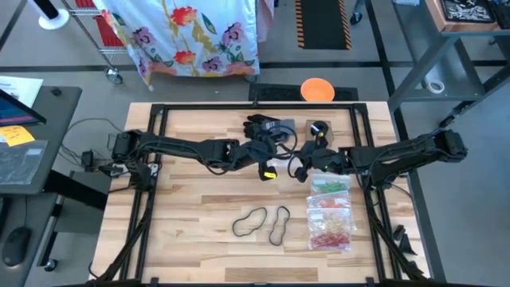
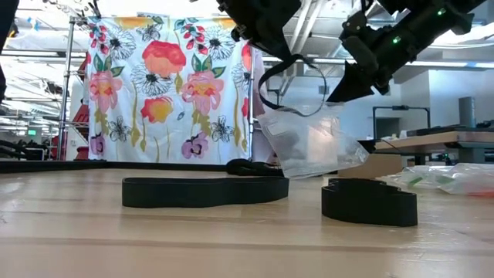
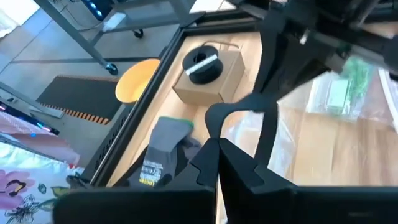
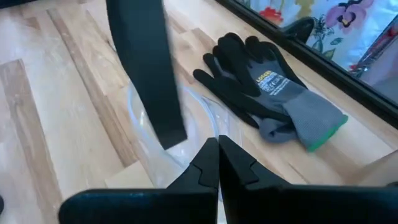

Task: Sort rubber bands
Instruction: Put the black rubber band into the transparent zip bag

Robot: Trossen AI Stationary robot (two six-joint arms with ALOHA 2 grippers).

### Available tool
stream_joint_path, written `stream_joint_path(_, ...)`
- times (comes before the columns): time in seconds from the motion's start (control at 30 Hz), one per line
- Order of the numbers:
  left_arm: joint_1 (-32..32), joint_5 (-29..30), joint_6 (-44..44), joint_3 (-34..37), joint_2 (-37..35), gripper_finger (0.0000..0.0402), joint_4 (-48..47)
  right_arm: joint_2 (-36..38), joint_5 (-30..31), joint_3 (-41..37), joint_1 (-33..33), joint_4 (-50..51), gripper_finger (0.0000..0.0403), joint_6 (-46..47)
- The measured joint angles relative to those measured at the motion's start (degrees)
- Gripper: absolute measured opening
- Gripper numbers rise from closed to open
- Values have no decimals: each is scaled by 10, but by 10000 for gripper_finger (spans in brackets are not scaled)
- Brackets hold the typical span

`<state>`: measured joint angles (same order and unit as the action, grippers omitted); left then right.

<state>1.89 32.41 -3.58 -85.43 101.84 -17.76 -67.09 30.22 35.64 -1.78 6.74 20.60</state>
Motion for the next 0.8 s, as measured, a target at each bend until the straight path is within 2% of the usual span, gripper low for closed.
stream_joint_path(0.17,0,0,19,0,0,0,-35,0,18,0,0,5,0,4)
stream_joint_path(0.57,0,0,37,0,0,0,-74,0,17,0,1,6,0,6)
stream_joint_path(0.8,-5,-53,45,0,3,0,-73,0,16,0,0,-4,0,5)
